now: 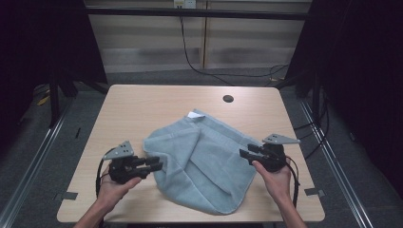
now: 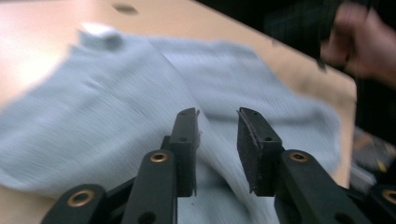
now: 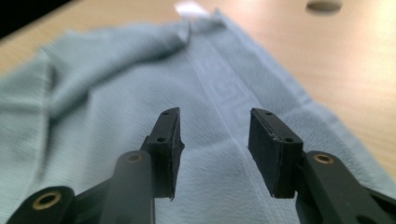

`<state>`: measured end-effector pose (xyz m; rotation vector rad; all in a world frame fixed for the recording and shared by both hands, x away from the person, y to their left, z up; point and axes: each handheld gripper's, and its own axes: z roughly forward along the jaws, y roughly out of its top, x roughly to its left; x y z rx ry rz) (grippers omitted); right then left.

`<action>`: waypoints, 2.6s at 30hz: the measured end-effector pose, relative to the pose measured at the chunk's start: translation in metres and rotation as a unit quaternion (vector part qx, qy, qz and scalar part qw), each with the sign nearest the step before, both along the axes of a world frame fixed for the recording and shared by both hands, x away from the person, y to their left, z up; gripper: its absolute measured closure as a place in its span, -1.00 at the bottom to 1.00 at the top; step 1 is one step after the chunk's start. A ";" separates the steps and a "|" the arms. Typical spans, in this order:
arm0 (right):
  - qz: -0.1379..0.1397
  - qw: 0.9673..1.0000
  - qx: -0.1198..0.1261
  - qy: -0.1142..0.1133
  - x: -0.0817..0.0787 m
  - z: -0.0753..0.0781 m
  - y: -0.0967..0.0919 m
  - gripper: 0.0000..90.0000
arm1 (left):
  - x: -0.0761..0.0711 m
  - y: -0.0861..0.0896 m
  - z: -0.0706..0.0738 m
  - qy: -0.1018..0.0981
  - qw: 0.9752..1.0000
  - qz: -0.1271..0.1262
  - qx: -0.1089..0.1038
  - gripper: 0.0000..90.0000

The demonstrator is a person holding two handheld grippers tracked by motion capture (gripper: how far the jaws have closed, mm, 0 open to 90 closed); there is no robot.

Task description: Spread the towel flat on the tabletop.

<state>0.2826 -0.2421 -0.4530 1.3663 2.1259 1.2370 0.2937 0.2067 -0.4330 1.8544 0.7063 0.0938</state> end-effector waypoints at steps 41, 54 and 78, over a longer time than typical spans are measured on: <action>0.086 0.995 -0.030 0.029 0.011 -0.021 0.038 0.07 | 0.060 0.027 -0.057 0.068 0.991 0.090 0.066 0.74; 0.065 0.995 -0.060 0.039 0.036 -0.053 0.038 0.12 | 0.072 0.004 -0.074 0.068 0.987 0.090 0.117 0.52; 0.278 0.959 0.015 0.056 0.033 -0.028 0.175 -0.01 | 0.072 0.009 -0.076 0.061 0.988 0.085 0.116 0.57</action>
